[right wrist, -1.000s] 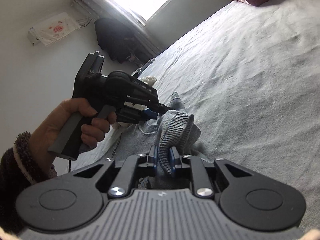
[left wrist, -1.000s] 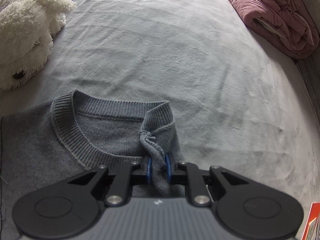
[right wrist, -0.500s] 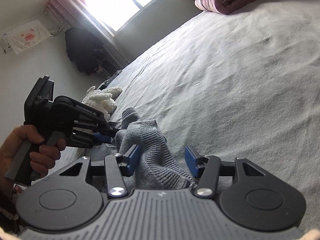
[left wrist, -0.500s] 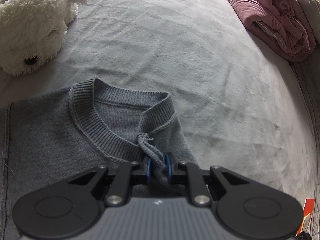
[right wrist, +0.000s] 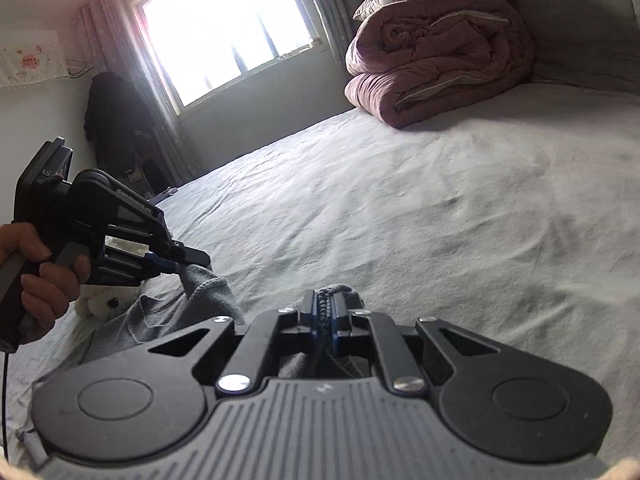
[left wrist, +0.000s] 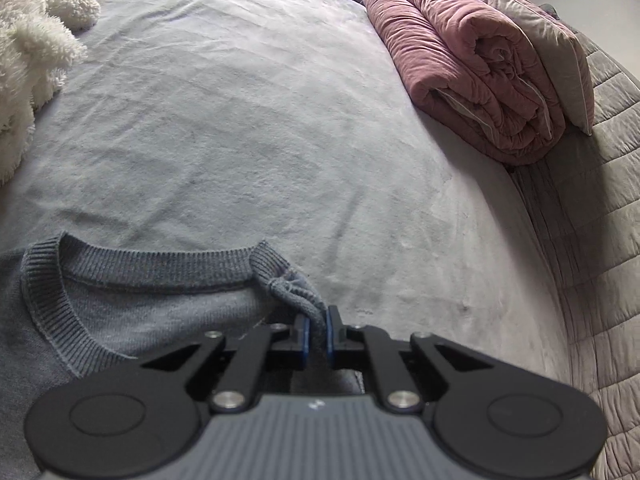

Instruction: Fold clothes

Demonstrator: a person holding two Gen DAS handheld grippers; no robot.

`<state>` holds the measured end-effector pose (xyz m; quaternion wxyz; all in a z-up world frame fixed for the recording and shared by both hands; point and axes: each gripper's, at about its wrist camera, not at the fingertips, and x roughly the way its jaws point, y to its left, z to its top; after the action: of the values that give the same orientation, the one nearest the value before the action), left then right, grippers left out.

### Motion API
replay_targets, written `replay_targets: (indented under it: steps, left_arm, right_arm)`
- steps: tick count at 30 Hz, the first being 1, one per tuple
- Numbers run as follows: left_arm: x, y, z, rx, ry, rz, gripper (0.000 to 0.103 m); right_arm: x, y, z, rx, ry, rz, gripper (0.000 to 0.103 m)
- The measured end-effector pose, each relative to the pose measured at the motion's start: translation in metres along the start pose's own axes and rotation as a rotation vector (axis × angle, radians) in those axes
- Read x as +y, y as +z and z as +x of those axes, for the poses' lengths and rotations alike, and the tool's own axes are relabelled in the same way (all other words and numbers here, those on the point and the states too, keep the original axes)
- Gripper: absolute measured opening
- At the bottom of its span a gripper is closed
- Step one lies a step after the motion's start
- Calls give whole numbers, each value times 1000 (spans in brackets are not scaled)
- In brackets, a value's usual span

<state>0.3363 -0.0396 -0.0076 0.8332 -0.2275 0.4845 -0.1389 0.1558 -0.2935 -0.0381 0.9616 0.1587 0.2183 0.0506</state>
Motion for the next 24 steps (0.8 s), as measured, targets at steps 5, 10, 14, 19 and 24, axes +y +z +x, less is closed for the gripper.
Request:
replay_targets:
  steps: [5, 10, 14, 19, 24]
  left_arm:
    - [-17, 5, 25, -39, -27, 25, 5]
    - [-24, 7, 54, -77, -11, 68, 5]
    - [-20, 4, 79, -96, -26, 73, 5]
    - [-15, -8, 86, -183, -66, 112, 10]
    - [-9, -13, 65, -187, -92, 105, 23]
  right_arm:
    - [-15, 6, 0, -87, -162, -75, 8]
    - [-29, 12, 10, -161, -314, -153, 7]
    - [-43, 11, 21, -160, -396, -182, 7]
    - [-57, 8, 28, -88, -411, -122, 7]
    - [-71, 6, 36, 18, -399, -37, 10]
